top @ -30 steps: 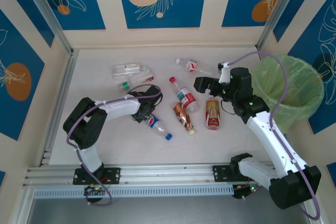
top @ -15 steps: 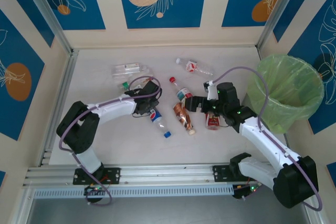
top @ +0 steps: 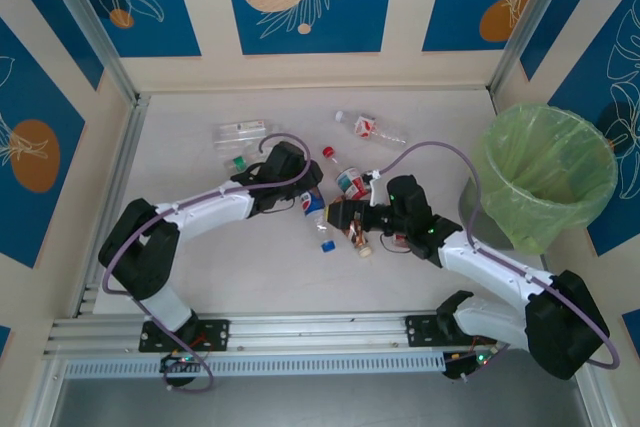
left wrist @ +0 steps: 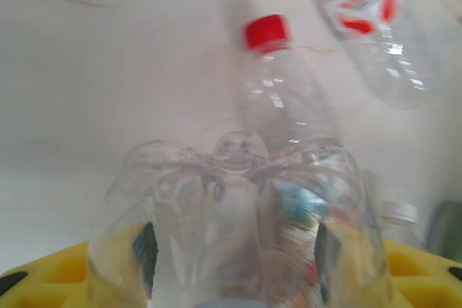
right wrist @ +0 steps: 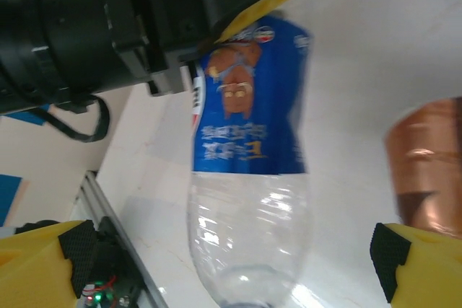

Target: Put the plastic bottles in the bin

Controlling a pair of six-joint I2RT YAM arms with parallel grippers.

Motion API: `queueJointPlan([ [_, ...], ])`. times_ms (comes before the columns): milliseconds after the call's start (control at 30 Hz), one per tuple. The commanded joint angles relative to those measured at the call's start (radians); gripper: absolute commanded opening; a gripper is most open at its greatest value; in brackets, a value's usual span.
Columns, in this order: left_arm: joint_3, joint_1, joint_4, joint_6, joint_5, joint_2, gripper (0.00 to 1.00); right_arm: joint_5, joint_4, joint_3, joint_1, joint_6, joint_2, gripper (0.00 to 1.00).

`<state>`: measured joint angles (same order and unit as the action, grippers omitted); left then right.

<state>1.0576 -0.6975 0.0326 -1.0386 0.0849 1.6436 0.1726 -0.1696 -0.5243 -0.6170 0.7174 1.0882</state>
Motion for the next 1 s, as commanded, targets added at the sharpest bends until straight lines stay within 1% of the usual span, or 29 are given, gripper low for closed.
queueJointPlan([
  [0, 0.005, 0.011, -0.157, 0.071, -0.12, -0.024, 0.56, -0.013, -0.122, 0.012, -0.023, 0.055, 0.029, 1.0],
  [67, 0.021, 0.01, -0.171, 0.086, -0.156, -0.02, 0.56, -0.056, -0.034, -0.035, -0.038, 0.029, 0.056, 1.0],
  [100, 0.024, 0.011, -0.182, 0.09, -0.169, -0.02, 0.56, -0.084, -0.023, -0.043, -0.045, 0.022, 0.059, 0.99],
  [167, 0.027, 0.01, -0.194, 0.1, -0.184, -0.019, 0.56, -0.137, -0.043, -0.04, -0.059, 0.025, 0.066, 0.99],
  [333, 0.039, 0.011, -0.2, 0.108, -0.208, -0.016, 0.55, -0.179, -0.032, -0.093, -0.065, 0.005, 0.12, 0.99],
  [433, 0.039, 0.011, -0.2, 0.101, -0.209, -0.015, 0.56, -0.17, -0.083, -0.106, -0.069, -0.005, 0.153, 1.0],
  [600, 0.036, 0.01, -0.201, 0.098, -0.201, -0.02, 0.56, -0.148, -0.088, -0.138, -0.076, -0.024, 0.206, 1.0],
  [767, 0.035, 0.011, -0.204, 0.098, -0.201, -0.023, 0.56, -0.124, -0.103, -0.136, -0.079, -0.004, 0.251, 0.99],
  [833, 0.033, 0.011, -0.204, 0.097, -0.2, -0.024, 0.56, -0.144, -0.132, -0.119, -0.085, 0.03, 0.264, 0.95],
  [900, 0.031, 0.01, -0.204, 0.097, -0.2, -0.022, 0.55, -0.128, -0.175, -0.099, -0.085, 0.046, 0.276, 0.9],
  [967, 0.031, 0.012, -0.201, 0.099, -0.198, -0.021, 0.55, -0.1, -0.174, -0.108, -0.085, 0.04, 0.287, 0.88],
])
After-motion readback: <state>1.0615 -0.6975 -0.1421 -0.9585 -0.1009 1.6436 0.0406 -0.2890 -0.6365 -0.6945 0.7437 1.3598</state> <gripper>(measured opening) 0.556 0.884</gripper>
